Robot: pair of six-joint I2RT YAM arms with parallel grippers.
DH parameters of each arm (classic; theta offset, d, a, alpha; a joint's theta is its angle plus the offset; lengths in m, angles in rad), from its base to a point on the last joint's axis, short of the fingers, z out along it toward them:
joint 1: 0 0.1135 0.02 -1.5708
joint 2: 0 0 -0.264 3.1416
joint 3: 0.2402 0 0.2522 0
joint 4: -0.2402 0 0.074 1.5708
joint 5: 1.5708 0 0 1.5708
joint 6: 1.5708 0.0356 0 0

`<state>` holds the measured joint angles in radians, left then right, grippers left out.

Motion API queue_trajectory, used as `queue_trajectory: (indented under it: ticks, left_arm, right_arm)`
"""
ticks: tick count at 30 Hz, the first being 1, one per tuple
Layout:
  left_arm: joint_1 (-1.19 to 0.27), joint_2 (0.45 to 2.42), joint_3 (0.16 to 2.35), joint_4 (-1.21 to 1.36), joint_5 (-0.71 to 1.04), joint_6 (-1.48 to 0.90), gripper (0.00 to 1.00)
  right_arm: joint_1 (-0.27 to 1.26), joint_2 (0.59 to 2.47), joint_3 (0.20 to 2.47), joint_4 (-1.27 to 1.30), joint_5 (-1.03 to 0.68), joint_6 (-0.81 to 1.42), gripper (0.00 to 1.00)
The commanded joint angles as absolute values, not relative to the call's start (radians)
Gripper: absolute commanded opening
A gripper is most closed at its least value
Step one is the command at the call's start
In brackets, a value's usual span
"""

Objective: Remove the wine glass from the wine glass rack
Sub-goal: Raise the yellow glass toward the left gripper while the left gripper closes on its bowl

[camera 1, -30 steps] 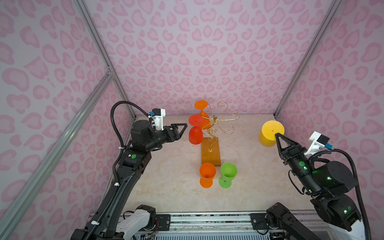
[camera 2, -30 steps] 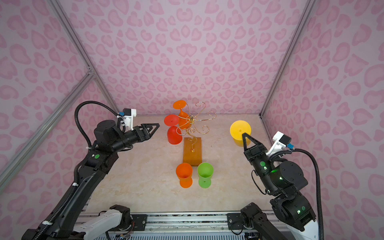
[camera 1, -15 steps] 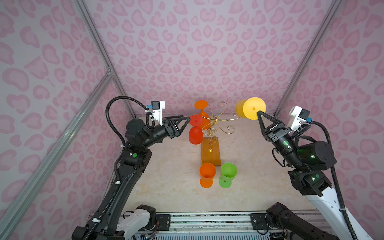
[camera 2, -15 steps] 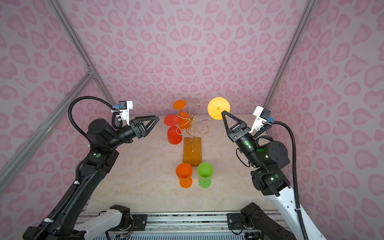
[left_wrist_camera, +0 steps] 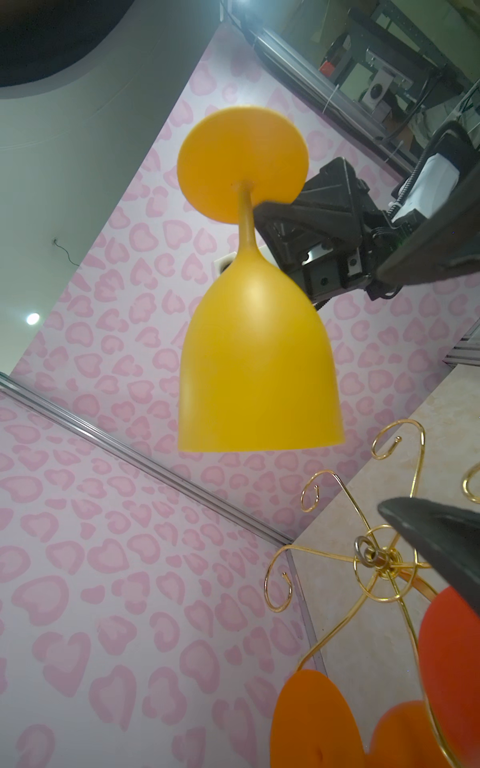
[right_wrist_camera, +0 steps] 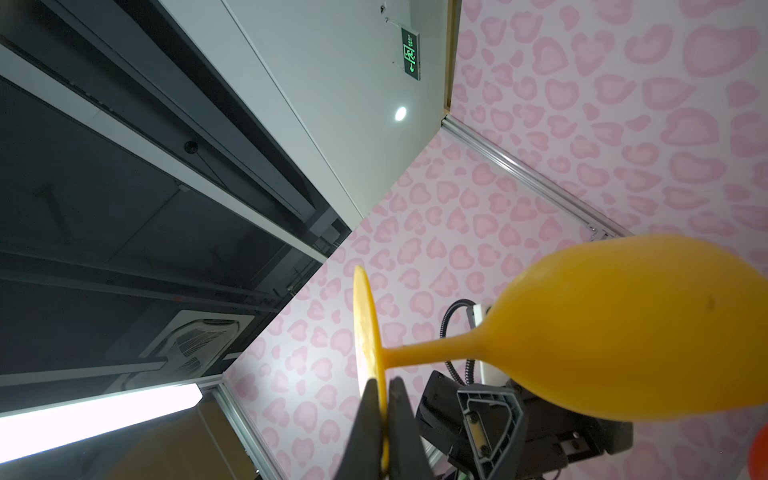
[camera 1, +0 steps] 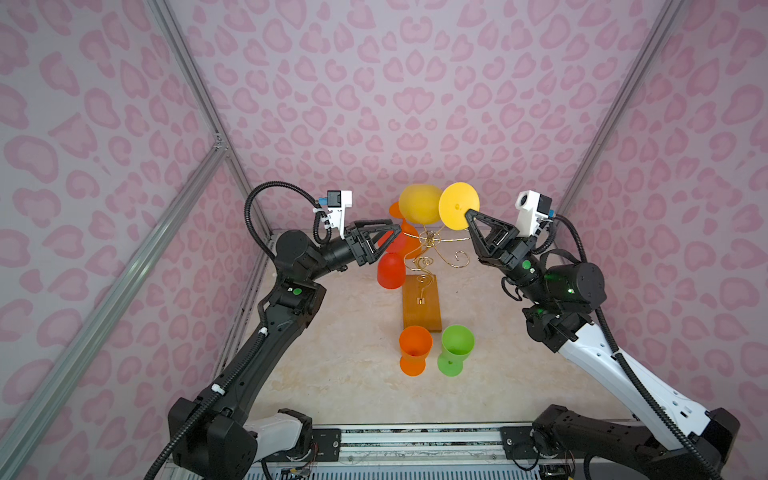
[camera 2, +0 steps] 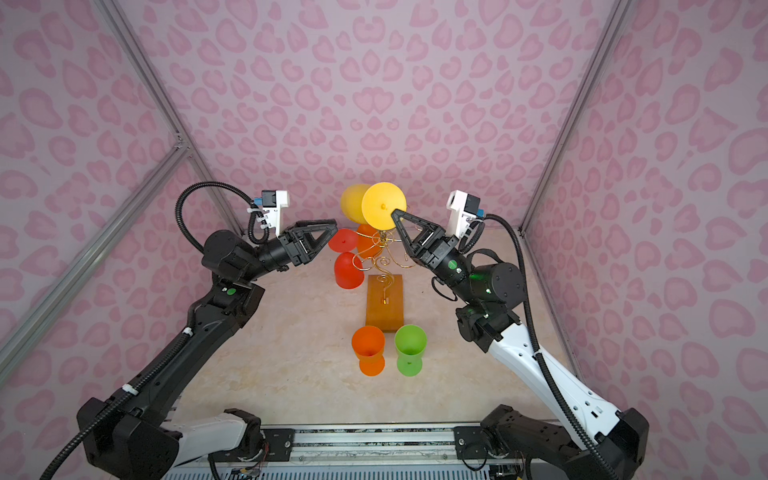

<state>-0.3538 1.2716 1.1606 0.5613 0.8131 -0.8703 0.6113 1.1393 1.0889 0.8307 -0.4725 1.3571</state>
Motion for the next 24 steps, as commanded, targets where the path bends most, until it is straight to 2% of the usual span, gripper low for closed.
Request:
queue_trajectory:
  ticks: [1, 6, 10, 15, 22, 24]
  left_arm:
    - [-0.363, 1.295, 1.177, 0.687, 0.825, -0.919, 0.82]
    - [-0.379, 1.319, 1.178, 0.740, 0.825, -0.952, 0.82]
    - [-0.384, 1.318, 1.170, 0.792, 0.830, -0.981, 0.77]
    - [-0.383, 1.304, 1.156, 0.825, 0.828, -1.000, 0.61]
    - [-0.385, 1.277, 1.134, 0.853, 0.827, -1.009, 0.30]
    - [-0.385, 1.273, 1.132, 0.856, 0.827, -1.009, 0.24]
  right_arm:
    - [0.624, 1.163, 1.080, 0.998, -0.497, 1.435, 0.00]
    - [0.635, 1.192, 1.073, 1.049, -0.504, 1.482, 0.00]
    - [0.636, 1.199, 1.058, 1.070, -0.503, 1.504, 0.00]
    - [0.625, 1.201, 1.042, 1.090, -0.498, 1.529, 0.00]
    - [0.578, 1.191, 1.000, 1.114, -0.492, 1.576, 0.00]
    - [0.567, 1.187, 0.991, 1.111, -0.494, 1.580, 0.00]
